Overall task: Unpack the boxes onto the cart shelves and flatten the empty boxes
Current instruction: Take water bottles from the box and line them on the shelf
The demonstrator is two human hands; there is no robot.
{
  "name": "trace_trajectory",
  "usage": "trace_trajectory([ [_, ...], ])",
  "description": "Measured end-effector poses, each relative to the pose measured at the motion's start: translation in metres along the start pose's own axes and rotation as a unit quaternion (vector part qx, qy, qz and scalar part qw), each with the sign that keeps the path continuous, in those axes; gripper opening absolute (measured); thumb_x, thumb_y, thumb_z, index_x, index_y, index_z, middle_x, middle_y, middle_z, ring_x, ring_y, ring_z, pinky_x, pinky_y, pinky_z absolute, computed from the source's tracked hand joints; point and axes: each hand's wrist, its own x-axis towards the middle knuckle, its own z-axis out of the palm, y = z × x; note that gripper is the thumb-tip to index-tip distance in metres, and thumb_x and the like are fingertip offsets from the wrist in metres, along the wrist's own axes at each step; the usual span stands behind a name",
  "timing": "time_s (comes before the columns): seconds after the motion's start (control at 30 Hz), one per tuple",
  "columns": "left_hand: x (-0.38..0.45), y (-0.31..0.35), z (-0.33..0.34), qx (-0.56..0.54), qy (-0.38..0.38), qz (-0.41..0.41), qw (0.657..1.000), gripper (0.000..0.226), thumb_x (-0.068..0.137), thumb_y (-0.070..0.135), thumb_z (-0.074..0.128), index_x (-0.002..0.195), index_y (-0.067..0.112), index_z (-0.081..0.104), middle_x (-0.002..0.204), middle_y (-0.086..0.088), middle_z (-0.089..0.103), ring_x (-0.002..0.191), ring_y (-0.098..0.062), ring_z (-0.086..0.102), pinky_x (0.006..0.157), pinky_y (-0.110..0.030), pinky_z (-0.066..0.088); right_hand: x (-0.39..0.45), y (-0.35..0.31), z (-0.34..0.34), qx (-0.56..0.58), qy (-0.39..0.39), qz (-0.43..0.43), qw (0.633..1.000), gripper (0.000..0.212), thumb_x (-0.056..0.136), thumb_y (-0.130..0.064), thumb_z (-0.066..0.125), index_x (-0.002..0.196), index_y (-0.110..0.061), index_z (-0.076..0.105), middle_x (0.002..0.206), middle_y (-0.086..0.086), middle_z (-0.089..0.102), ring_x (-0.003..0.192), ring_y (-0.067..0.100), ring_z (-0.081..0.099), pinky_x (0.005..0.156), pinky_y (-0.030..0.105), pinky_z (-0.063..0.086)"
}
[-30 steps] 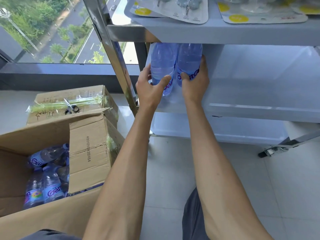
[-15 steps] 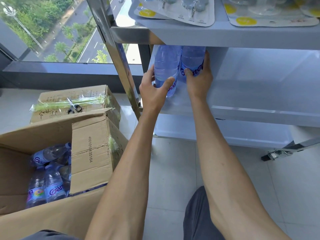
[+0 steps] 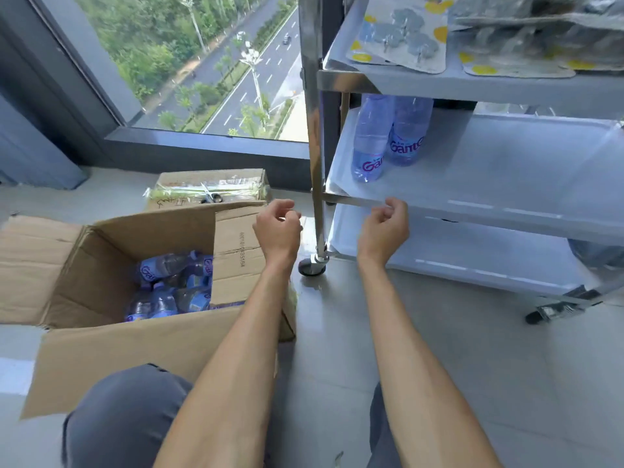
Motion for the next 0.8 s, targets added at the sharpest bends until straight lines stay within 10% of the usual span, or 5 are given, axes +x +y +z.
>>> trace_trajectory([
  [0.2,0.021,-0.044,-0.121,0.091,0.184,-0.146,0.968,0.030,0.085,0.012,0.053,0.110,0.012,0.069,0.104,-0.005,0.070,0.107,-0.029,0.062,0.084,-0.027,0.043,-0.112,-0.018,0.061,-0.031,-0.265,0.012,0.964,0.030,0.087,0.002,0.046,0.105,-0.013,0.064,0.091,0.006,0.069,0.086,0.025,0.067,0.080,0.040,0.057],
  [0.47,0.072,-0.124,-0.244,0.225,0.182,-0.345,0.893,0.043,0.091,0.017,0.056,0.128,-0.005,0.055,0.134,-0.026,0.057,0.122,-0.041,0.056,0.099,-0.040,0.045,-0.210,0.006,0.189,-0.220,-0.571,0.035,0.790,0.039,0.089,-0.004,0.048,0.125,-0.007,0.063,0.129,0.013,0.062,0.123,0.030,0.054,0.098,0.027,0.041],
  [0.8,0.175,-0.231,-0.265,0.362,0.045,-0.317,0.876,0.033,0.087,0.015,0.060,0.118,0.007,0.063,0.124,-0.018,0.061,0.115,-0.038,0.059,0.093,-0.039,0.050,-0.251,0.135,0.304,-0.459,-0.551,0.046,0.696,0.041,0.092,-0.021,0.059,0.128,-0.003,0.054,0.135,0.020,0.053,0.125,0.037,0.052,0.098,0.039,0.046],
])
